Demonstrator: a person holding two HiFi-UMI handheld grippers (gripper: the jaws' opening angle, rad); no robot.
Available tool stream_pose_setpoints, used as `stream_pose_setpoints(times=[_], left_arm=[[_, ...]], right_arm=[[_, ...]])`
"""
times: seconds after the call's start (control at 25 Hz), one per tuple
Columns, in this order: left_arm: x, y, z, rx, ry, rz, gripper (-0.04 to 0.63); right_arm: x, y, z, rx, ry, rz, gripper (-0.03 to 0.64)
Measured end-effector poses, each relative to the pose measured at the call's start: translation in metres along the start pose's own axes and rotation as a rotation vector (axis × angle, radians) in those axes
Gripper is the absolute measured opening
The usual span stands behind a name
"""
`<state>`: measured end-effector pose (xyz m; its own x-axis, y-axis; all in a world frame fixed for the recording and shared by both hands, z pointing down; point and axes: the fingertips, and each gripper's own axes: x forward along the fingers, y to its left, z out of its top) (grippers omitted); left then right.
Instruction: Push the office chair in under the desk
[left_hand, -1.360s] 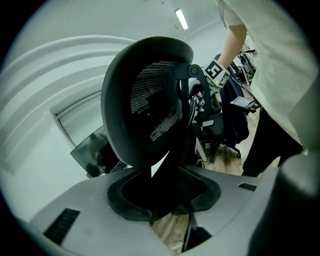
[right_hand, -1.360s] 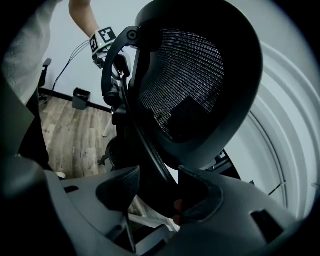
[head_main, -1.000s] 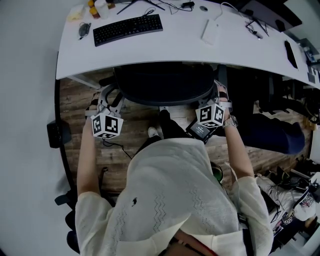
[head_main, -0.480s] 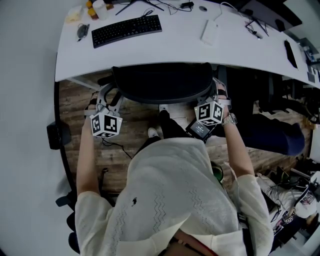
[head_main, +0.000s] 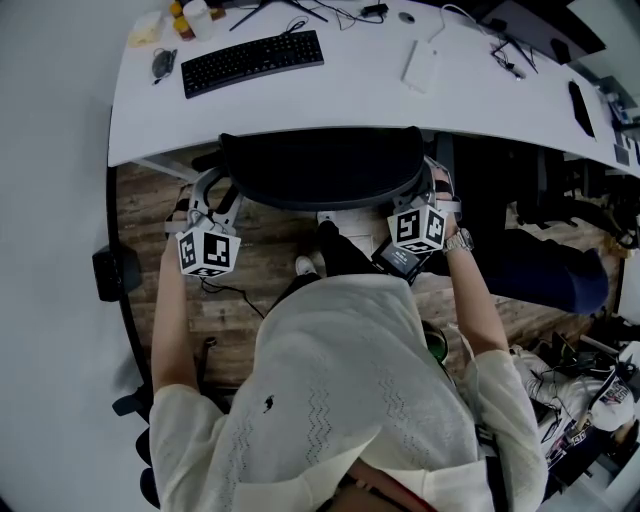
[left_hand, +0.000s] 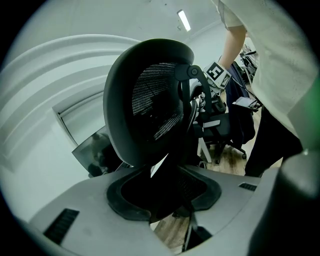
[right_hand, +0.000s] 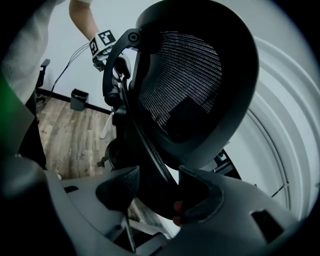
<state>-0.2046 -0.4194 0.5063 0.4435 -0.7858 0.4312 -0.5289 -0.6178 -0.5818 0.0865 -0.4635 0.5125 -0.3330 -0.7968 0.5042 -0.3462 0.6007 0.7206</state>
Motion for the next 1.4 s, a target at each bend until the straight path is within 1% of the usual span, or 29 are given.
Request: stream_pose_setpoints(times=[0.32,0.48,0.84,1.4], left_arm=[[0.003,0.009,-0.007,-0.003,-0.005,0.01,0.166],[0.003,0.013,-0.01,-0.002,-0.004,0.002,0.167],[0.002,0.014,-0.01,-0.006,-0.017,0.004,0.167],[0.004,0.016,-0.011,0.001,-0.014,0.01,0.167]], right_arm=[[0.005,0.001,0.007,0.007,-0.006,-0.007,0.247],[0.007,0.002,0.011,0.008,-0.007,-0.009,0.247],[0.007,0.002,0.011,0.008,-0.009,-0.01,0.248],[0.009,0.001,0.012,0.011,-0.013,-0.001,0.247]])
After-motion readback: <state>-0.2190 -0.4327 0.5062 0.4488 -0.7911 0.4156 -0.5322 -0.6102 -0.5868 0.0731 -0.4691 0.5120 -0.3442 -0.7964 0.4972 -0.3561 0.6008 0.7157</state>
